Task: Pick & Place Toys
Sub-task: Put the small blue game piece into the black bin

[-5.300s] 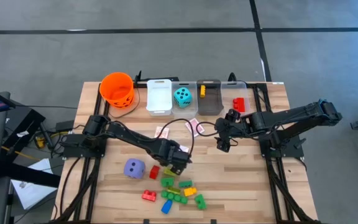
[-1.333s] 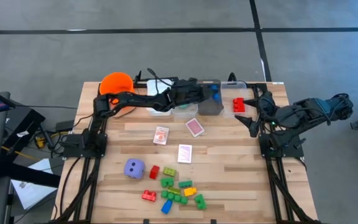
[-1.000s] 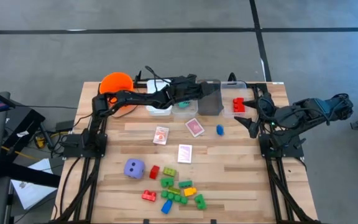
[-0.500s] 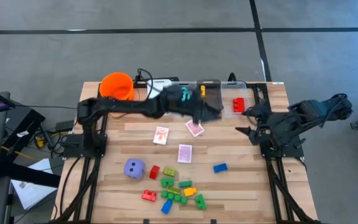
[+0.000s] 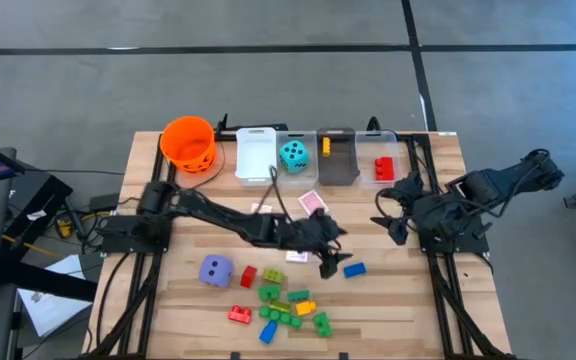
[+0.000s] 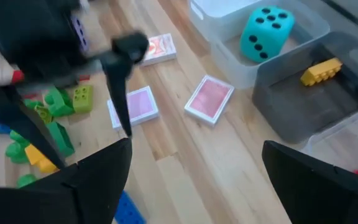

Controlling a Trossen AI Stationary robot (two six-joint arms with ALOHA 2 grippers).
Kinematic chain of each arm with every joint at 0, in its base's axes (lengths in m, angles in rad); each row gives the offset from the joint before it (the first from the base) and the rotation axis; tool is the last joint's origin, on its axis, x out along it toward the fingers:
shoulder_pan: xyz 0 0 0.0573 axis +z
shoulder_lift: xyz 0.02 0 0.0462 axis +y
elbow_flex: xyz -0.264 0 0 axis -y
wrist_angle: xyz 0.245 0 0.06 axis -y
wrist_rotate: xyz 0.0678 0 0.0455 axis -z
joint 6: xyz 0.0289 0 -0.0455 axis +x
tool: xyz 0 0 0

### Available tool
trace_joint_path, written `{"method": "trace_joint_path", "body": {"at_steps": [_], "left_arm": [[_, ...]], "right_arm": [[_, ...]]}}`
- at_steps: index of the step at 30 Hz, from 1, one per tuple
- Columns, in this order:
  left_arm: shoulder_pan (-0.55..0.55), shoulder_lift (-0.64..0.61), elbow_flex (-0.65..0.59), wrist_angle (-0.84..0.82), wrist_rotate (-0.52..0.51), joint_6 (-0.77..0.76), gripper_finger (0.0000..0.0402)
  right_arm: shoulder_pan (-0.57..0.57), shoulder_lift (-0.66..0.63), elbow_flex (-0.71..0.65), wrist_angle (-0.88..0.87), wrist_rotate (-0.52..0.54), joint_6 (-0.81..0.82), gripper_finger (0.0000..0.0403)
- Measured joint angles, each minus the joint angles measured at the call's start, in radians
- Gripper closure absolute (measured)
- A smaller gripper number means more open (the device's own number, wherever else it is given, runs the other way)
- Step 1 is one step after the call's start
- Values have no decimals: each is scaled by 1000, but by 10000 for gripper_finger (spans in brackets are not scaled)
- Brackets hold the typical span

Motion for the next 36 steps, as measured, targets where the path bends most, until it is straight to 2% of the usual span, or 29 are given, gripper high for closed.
{"method": "trace_joint_path", "body": {"at_steps": [6,12,19,29,36], "left_arm": [[-14,135,0,85,0,-5,92],[-38,207,0,176,-9,-1,92],[-64,268,1,283,-27,106,92],[-59,295,0,274,-113,134,92],[-61,321,0,283,-92,134,92]], "right_arm": [[23,25,0,-4,-28,27,49],[31,38,0,-5,-27,26,49],[27,40,0,-6,-24,20,49],[-4,40,0,-8,-21,17,49],[-17,40,0,-9,-21,15,49]]}}
